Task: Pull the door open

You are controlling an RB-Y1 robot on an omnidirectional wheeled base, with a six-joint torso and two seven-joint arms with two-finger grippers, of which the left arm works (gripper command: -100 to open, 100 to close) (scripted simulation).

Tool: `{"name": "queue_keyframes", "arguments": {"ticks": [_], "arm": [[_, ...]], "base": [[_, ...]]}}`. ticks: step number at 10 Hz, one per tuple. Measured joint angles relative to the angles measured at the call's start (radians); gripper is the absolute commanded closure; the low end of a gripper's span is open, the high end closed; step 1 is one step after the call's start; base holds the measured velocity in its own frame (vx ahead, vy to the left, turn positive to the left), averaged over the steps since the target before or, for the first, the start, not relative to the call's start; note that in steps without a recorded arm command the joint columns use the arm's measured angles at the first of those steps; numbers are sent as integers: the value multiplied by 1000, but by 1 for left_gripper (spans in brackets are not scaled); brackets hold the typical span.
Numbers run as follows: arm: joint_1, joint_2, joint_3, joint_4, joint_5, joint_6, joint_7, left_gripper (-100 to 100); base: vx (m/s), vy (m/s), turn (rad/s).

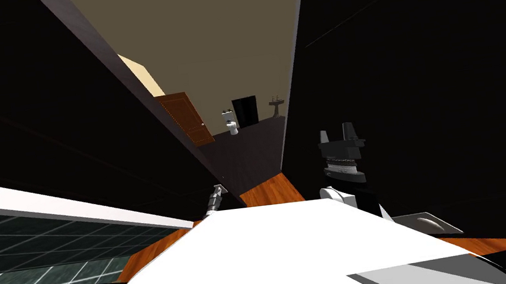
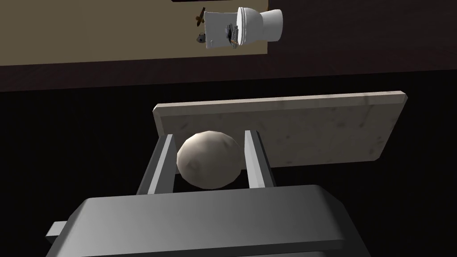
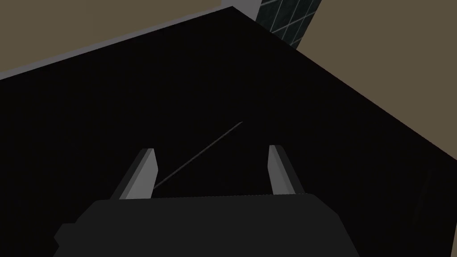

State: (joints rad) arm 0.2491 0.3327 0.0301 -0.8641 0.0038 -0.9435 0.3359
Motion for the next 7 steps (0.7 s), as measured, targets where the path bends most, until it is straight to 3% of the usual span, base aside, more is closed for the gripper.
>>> {"name": "queue_keyframes", "arguments": {"ticks": [4,7], "arm": [[42,35,-30,13,-21,-70,39,100],[50,47,-36,24,-25,-94,51,100]], "base": [[-170,33,-75],[-199,57,-157]]}}
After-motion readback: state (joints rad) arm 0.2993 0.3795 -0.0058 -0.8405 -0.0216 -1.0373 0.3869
